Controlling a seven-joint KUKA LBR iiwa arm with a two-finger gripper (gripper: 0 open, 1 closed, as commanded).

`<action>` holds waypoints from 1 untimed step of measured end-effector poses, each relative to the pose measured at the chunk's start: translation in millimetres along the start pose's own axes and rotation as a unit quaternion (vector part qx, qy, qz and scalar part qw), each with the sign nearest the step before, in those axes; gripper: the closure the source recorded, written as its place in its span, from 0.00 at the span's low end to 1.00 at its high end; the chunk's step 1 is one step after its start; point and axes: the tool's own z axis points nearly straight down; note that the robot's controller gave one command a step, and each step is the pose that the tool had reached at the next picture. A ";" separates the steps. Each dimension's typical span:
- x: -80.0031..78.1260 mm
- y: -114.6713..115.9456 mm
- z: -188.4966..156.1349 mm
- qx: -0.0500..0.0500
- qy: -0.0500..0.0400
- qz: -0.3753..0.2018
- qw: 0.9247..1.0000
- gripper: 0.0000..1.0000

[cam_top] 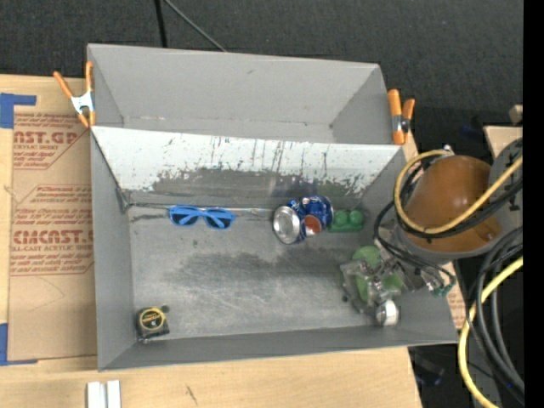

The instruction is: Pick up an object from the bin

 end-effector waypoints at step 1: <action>-16.7 18.4 -44.2 0.007 0.004 0.025 1.000 1.00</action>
Offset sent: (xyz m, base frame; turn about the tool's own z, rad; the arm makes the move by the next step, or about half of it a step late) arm 0.0057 0.0193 0.0424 0.0538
